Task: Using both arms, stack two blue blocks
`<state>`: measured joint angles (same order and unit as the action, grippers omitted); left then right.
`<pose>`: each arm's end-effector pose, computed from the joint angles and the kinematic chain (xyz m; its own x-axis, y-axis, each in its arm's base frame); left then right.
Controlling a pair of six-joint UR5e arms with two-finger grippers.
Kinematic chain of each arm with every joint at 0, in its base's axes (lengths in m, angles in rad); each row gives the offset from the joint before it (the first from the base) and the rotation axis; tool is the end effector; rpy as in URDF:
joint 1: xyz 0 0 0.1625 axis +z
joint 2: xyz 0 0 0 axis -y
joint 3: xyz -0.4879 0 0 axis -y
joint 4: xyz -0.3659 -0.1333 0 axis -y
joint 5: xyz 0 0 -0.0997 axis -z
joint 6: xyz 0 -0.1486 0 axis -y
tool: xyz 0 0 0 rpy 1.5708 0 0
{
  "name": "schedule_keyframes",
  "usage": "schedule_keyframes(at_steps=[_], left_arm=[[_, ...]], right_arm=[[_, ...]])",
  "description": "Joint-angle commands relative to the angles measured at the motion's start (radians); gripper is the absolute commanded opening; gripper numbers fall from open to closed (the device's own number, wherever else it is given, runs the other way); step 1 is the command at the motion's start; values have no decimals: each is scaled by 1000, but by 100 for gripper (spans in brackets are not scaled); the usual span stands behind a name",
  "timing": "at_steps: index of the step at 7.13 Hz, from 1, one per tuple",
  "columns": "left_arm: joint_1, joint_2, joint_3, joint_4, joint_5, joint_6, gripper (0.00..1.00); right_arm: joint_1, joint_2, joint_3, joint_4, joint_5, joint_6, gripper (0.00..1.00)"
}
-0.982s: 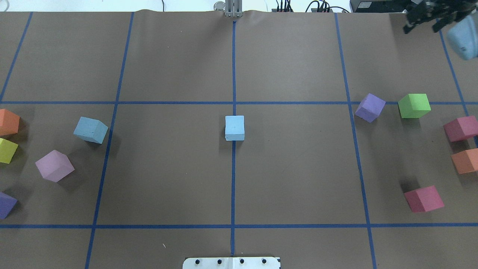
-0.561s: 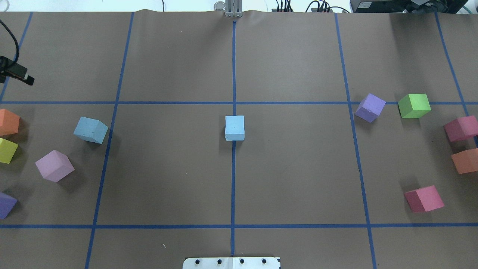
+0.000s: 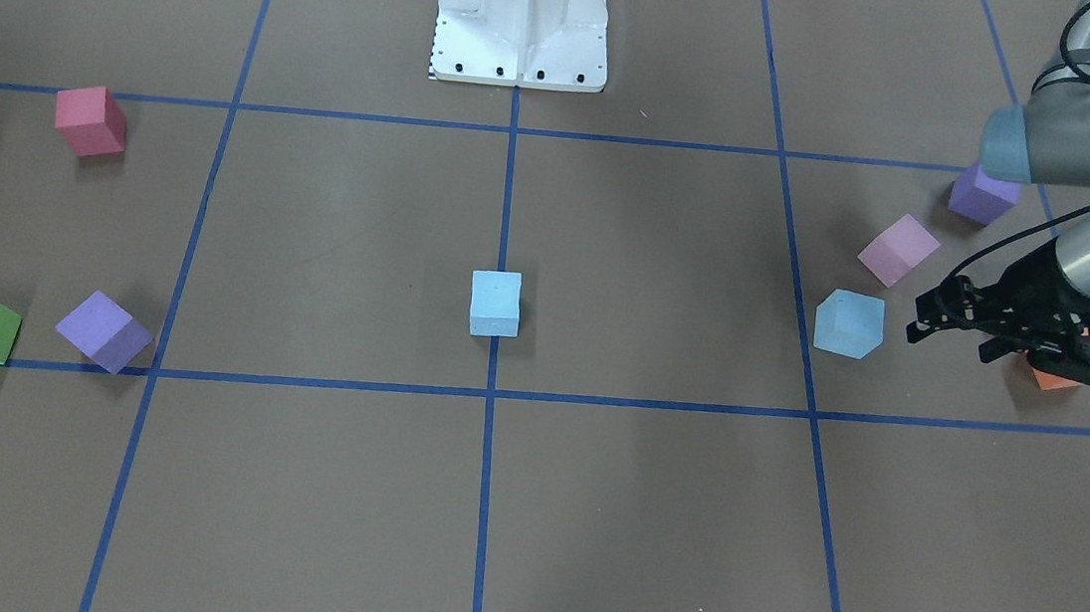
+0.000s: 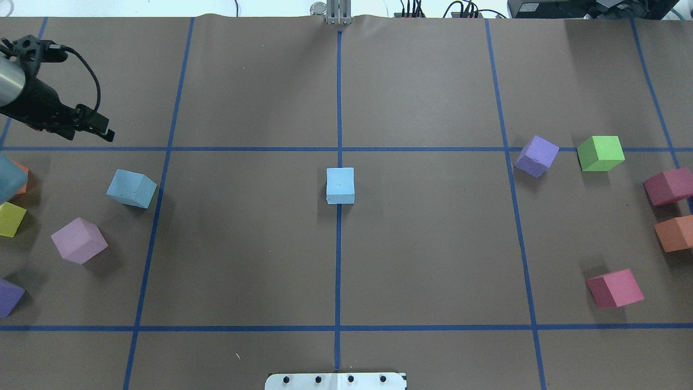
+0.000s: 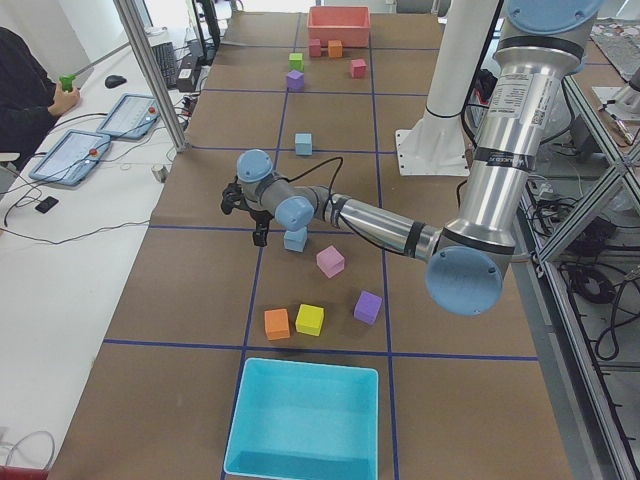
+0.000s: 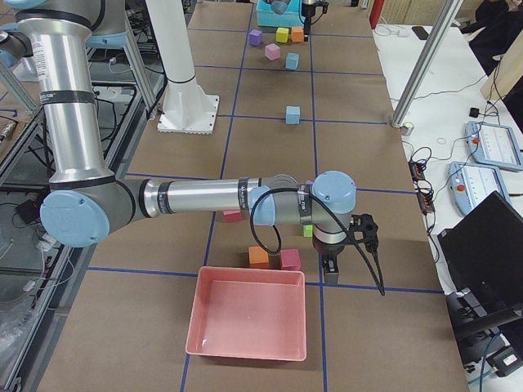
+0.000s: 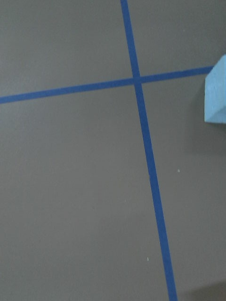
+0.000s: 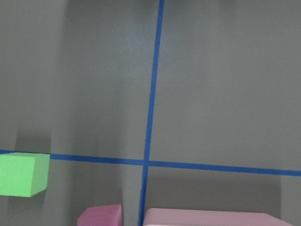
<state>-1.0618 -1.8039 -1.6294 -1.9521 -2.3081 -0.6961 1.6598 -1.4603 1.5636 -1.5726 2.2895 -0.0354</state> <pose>0.2679 -0.5487 0.5558 0.5837 0.1198 -0.8031 -0.0088 0.9899 0.1412 0.0823 -0.5230 0.7109 0.7583 -0.0346 0.6510 -0.0616 0.9903 0.1244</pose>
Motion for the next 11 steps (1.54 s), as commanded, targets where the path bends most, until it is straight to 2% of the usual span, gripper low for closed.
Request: schedule_keyframes(at_steps=[1, 4, 11], left_arm=[[100, -9, 8, -51, 93, -100, 98], [140, 3, 3, -51, 116, -120, 98], [172, 41, 3, -48, 116, -118, 98]], right_arm=[[28, -9, 27, -39, -2, -3, 100], [29, 1, 59, -96, -5, -3, 100], [29, 1, 66, -99, -7, -1, 100]])
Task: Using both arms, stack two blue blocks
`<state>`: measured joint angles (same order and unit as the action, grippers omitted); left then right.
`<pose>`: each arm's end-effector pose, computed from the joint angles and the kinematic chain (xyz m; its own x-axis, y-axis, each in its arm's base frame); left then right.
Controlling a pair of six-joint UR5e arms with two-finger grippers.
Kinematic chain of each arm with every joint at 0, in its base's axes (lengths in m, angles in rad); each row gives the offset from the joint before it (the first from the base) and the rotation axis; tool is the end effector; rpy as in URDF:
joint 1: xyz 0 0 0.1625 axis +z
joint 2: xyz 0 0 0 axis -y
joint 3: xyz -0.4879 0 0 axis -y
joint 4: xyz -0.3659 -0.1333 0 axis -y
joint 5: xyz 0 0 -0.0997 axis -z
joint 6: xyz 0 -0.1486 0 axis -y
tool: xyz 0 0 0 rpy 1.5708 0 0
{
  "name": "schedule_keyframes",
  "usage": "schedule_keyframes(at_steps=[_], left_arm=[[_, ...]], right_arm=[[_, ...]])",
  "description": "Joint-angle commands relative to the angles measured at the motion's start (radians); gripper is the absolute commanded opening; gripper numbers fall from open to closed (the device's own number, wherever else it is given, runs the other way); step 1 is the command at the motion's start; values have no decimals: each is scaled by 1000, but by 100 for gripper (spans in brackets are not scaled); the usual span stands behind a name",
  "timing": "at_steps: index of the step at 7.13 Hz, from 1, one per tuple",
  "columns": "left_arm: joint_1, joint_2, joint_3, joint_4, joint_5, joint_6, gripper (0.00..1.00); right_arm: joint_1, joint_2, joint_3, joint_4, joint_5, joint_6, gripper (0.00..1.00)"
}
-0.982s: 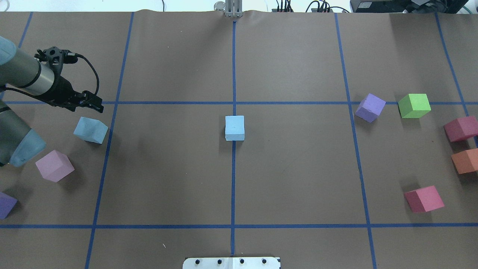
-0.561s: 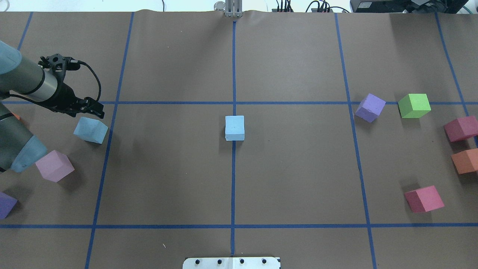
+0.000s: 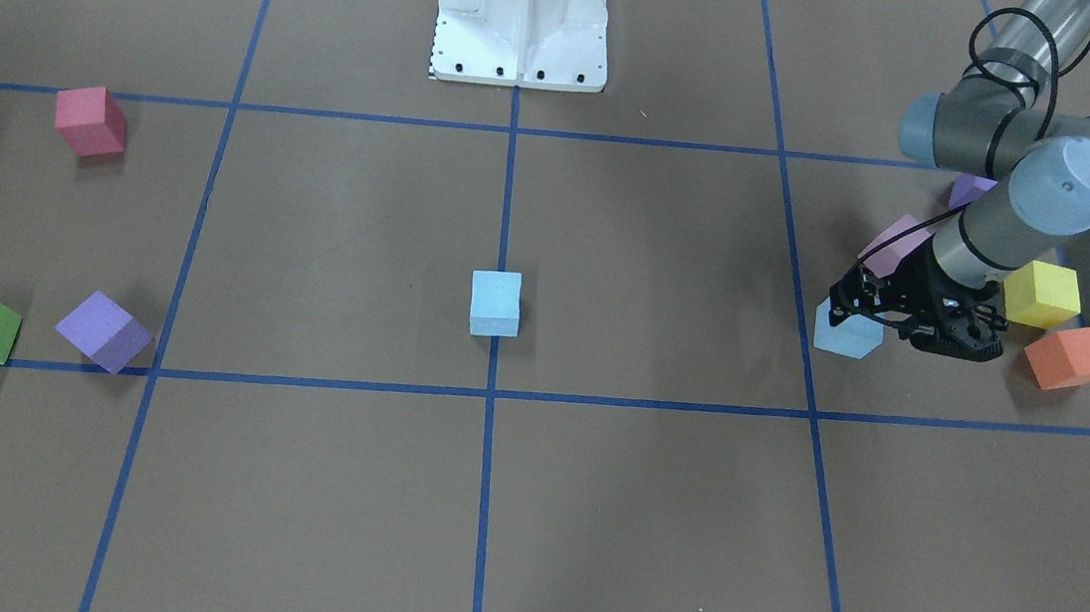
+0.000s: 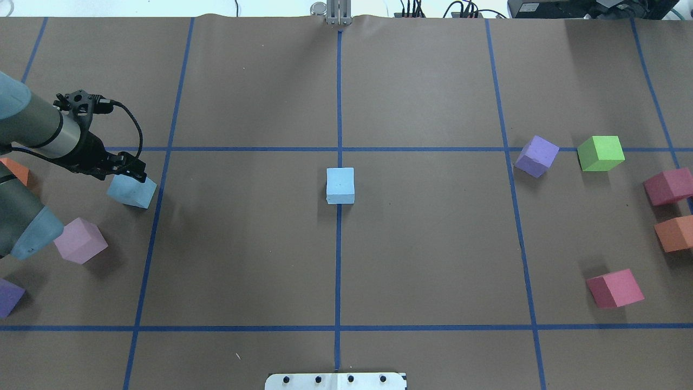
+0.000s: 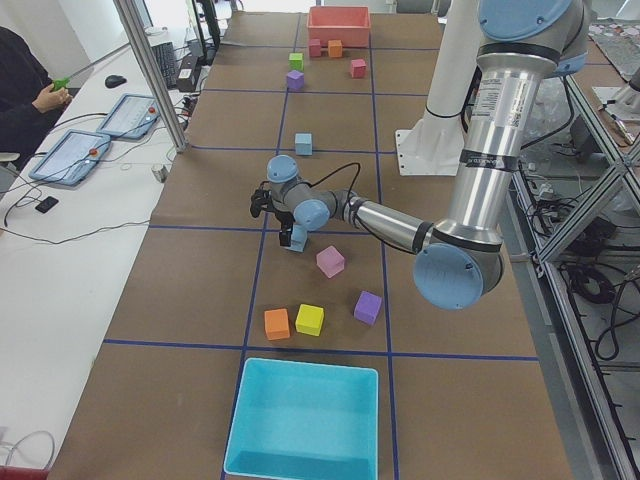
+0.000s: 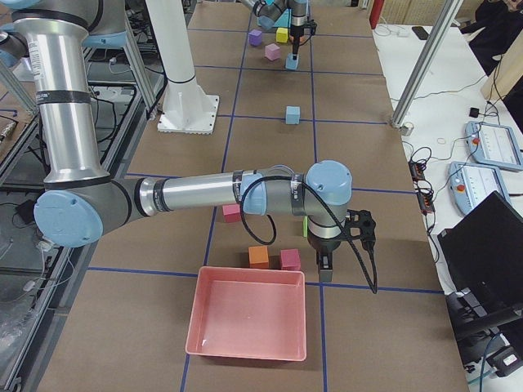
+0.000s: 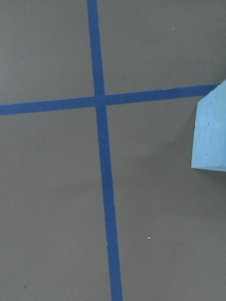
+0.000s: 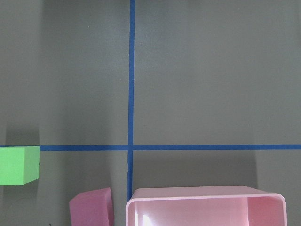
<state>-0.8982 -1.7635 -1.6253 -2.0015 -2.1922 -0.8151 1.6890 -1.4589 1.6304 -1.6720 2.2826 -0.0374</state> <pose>0.3382 -0.4998 0.5834 0.6333 0.0998 -0.7674 -0.0355 0.9943 0.1001 0.0976 -0.5145 0.6901 0.7612 0.0067 0.6485 -0.0892 0.9915 0.0946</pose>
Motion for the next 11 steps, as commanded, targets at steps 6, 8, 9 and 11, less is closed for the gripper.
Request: schedule_keyframes(at_steps=[6, 8, 9, 11], left_arm=[[39, -10, 28, 1, 0, 14, 97], [42, -14, 41, 0, 0, 16, 81], [44, -14, 44, 0, 0, 16, 74], [44, -31, 65, 0, -1, 17, 64]], right_arm=[[-9, 5, -1, -3, -2, 4, 100], [-9, 8, 0, -11, -2, 4, 100], [-9, 8, 0, -11, -2, 4, 100], [-9, 8, 0, -11, -2, 2, 100]])
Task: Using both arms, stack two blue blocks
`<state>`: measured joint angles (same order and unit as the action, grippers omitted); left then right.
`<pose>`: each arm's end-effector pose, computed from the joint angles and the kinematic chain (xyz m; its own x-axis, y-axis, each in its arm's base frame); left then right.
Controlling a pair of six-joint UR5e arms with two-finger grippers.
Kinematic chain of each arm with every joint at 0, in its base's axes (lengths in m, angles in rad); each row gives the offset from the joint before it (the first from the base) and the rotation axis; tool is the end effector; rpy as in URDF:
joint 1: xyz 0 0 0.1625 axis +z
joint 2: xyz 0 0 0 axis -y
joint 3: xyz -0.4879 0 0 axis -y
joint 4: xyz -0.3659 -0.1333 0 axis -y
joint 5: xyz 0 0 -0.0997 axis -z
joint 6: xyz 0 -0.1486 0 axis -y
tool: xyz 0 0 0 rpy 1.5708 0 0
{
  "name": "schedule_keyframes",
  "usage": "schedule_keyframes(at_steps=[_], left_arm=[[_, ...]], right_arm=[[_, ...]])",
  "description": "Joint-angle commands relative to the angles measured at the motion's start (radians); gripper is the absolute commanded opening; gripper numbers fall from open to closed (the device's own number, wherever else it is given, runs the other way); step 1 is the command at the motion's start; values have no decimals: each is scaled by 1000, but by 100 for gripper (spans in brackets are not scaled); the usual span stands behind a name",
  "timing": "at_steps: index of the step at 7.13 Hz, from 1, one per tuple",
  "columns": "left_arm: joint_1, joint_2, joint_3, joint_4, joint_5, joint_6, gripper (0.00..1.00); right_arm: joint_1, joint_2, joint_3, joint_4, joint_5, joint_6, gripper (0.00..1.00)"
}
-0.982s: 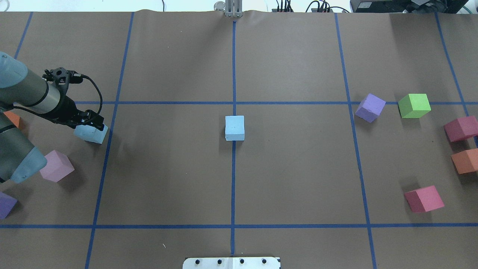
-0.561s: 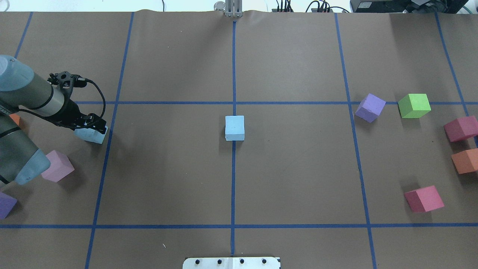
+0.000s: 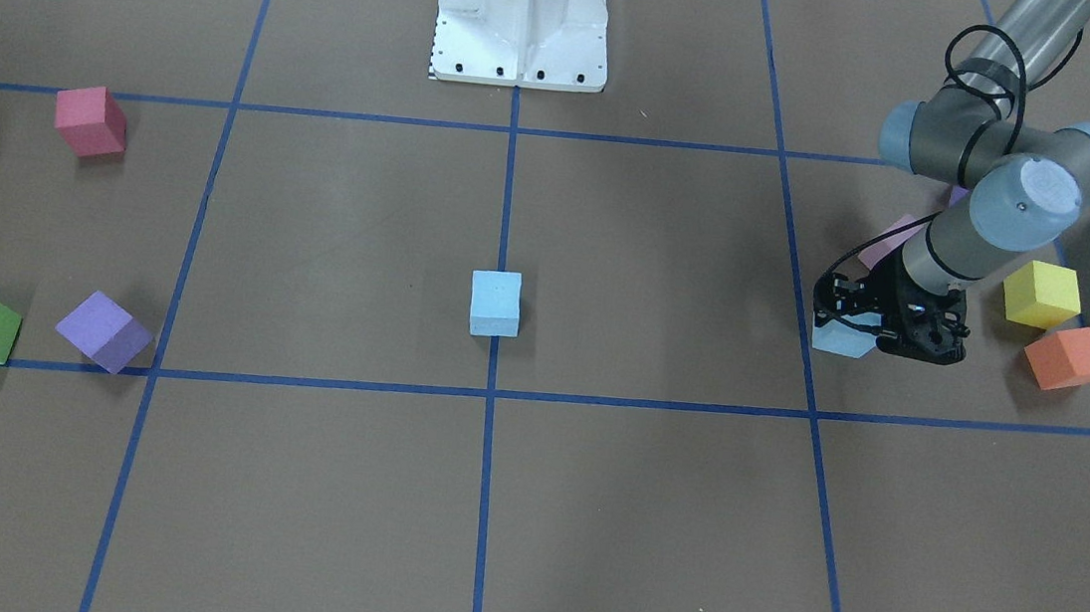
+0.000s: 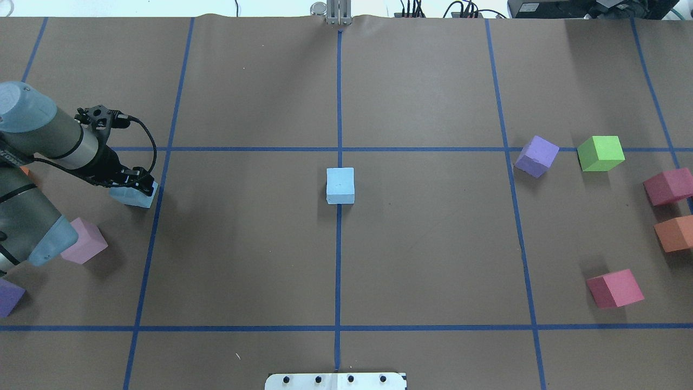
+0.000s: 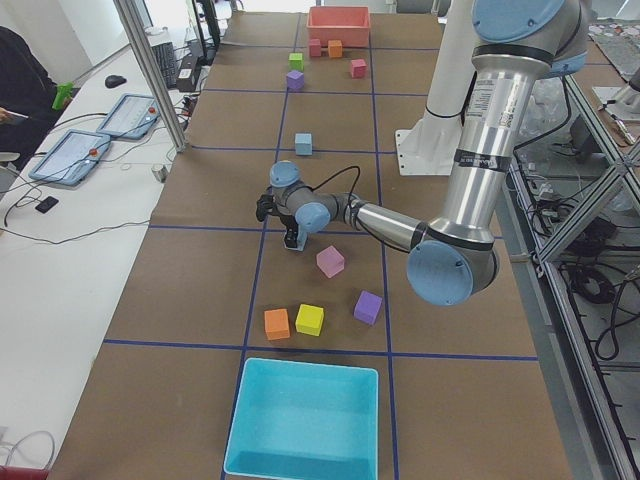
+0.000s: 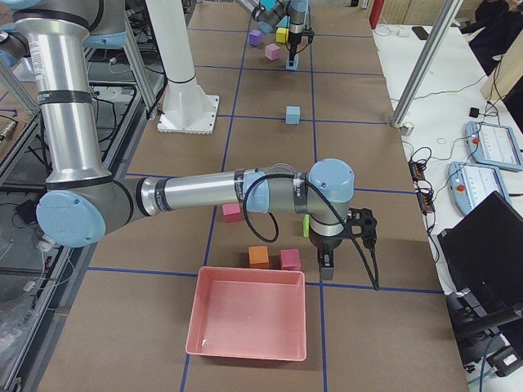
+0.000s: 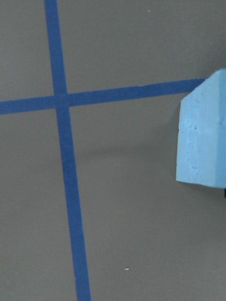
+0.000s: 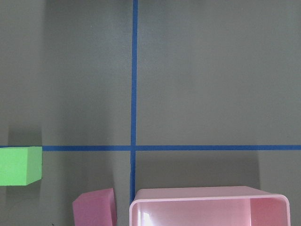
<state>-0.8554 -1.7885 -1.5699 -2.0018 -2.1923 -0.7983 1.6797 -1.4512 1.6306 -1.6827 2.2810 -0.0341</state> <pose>0.3682 -0.4950 0.5963 0.6420 0.1262 -0.7562 -0.0906 0.9919 0.0886 0.0933 -0.5182 0.6873 0.7618 0.0049 0.6478 -0.0825 0.9926 0.0896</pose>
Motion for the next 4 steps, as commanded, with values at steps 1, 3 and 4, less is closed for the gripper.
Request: schedule_keyframes(at_steps=[1, 3, 4], left_arm=[[0, -6, 8, 0, -1, 1, 63], [-1, -17, -1, 1, -12, -1, 63], [-1, -20, -9, 1, -15, -2, 63]], right_arm=[[0, 0, 0, 1, 0, 0, 100], [0, 0, 0, 0, 0, 0, 100], [-3, 0, -1, 0, 0, 0, 100]])
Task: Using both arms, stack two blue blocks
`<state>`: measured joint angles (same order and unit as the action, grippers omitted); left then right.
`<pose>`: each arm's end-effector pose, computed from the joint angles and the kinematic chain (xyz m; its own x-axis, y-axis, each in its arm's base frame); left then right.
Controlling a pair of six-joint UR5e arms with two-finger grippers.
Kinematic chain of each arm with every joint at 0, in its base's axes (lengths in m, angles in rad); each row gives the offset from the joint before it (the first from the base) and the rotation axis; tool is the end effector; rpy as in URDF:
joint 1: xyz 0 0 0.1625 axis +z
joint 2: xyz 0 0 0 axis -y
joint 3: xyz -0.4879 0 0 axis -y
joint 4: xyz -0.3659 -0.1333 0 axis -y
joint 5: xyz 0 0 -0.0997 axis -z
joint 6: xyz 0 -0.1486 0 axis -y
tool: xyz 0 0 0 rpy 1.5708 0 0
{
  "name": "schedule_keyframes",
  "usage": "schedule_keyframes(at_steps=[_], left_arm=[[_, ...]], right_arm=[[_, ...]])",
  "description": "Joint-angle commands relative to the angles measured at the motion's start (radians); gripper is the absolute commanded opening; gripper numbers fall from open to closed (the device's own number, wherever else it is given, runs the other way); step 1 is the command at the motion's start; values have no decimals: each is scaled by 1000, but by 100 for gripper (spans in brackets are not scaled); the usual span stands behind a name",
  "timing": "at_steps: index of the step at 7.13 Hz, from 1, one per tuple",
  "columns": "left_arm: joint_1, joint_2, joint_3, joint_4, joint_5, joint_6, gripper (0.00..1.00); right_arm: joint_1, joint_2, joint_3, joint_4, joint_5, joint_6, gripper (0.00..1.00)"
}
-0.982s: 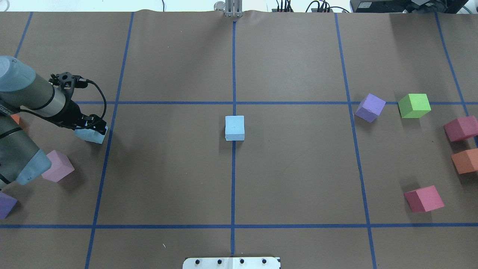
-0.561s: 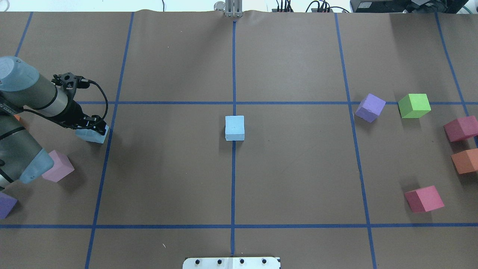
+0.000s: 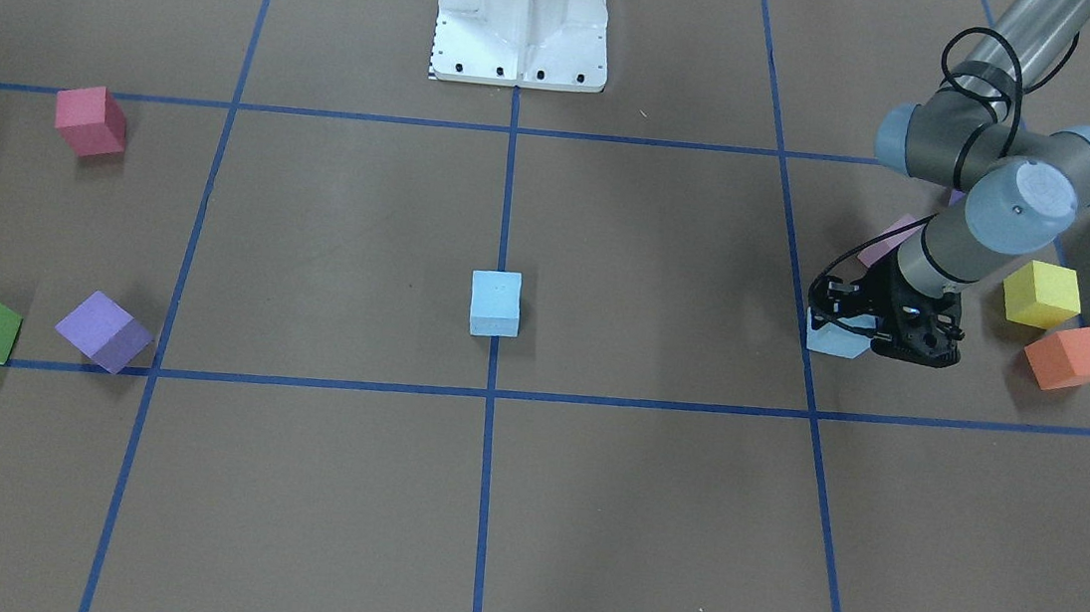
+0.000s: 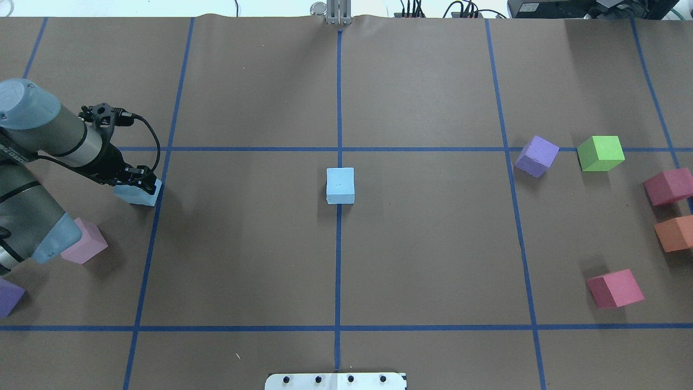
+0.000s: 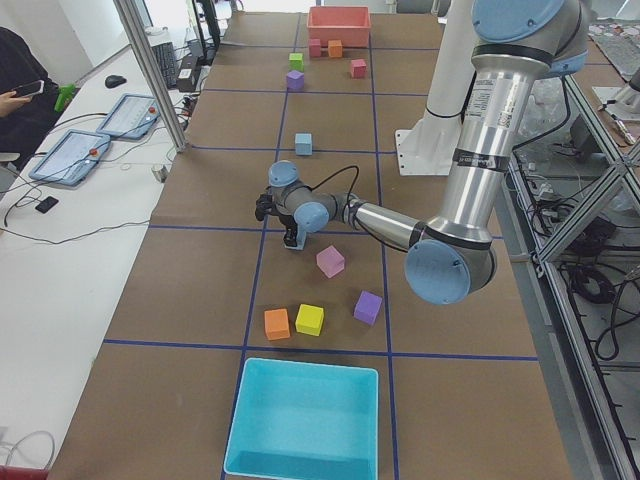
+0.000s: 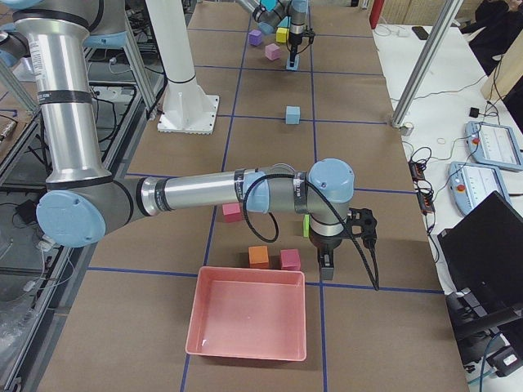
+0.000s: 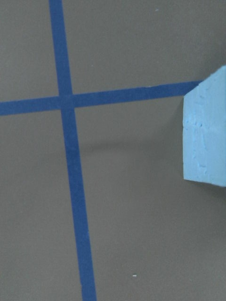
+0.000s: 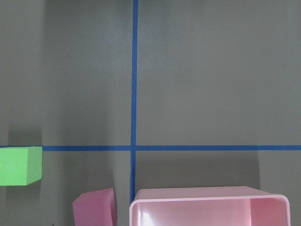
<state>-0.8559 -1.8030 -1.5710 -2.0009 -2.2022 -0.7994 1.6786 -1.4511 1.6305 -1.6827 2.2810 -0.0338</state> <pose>0.3725 -0.4986 0.5863 0.6296 0.1332 -0.7654 -0.0939 0.9910 0.0951 0.0927 -0.5184 0.6873 0.7618 0.0043 0.6479 -0.0817 0.9926 0.0894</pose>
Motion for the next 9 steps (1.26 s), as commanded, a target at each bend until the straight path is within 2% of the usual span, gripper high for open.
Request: schedule_keyframes(at_steps=[1, 2, 3, 4, 5, 6, 7, 8, 9], left_arm=[[0, -9, -21, 7, -7, -1, 63], [-2, -38, -38, 19, -30, -13, 63], [-3, -99, -93, 147, -43, -20, 63], [-3, -212, -157, 363, -39, -23, 63], [-2, -317, -185, 490, -34, -97, 63], [30, -355, -187, 493, -33, -182, 63], [75, -404, -179, 494, 7, -228, 63], [139, -462, -146, 498, 59, -266, 63], [152, -549, -68, 498, 67, -306, 63]], right_arm=[[-3, 0, -1, 0, 0, 0, 100], [-3, 0, 0, 0, 0, 0, 100], [-3, 0, 0, 1, 0, 0, 100], [-3, 0, 0, 1, 0, 0, 100], [-5, 0, 0, 0, -2, 0, 100], [-3, -2, 6, 0, -2, 0, 100], [-3, -2, 6, 1, -11, 0, 100], [-3, 0, 6, 1, -15, 0, 100], [-3, 0, 8, 1, -15, 0, 100]])
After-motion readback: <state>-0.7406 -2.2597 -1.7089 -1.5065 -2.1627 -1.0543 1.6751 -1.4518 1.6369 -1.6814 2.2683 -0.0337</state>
